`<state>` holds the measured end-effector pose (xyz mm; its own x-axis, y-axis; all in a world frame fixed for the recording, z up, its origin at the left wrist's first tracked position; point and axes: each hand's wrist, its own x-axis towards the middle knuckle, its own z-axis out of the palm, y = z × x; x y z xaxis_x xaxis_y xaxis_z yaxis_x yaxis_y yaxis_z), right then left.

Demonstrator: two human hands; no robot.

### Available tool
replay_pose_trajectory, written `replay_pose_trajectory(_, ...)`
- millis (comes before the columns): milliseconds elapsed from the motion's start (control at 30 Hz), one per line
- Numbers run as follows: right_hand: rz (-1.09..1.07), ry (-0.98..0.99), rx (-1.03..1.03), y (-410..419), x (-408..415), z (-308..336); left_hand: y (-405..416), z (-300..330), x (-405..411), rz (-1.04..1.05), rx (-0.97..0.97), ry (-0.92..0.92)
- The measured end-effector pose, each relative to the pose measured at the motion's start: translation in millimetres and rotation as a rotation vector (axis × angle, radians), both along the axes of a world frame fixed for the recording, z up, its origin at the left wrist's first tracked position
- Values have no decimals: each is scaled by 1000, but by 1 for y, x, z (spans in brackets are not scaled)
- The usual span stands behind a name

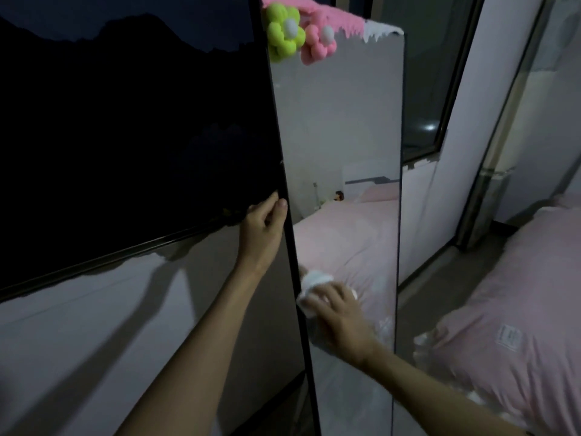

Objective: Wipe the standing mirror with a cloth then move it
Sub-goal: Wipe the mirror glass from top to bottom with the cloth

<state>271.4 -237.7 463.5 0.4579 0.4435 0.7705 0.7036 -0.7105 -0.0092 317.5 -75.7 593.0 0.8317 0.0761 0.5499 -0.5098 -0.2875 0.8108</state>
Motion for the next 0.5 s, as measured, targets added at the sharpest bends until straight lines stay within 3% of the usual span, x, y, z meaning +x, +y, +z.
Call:
replay_pose_trajectory(133, 31, 100, -23, -12, -1, -2, -1, -21, -6, 17, 14, 1)
replay_pose_trajectory(333, -107, -58, 230, 11, 12, 62, -3, -47, -16, -145, -41, 82)
replay_pose_trajectory(500, -90, 111, 196, 5, -12, -22, -3, -56, -19, -134, -80, 151)
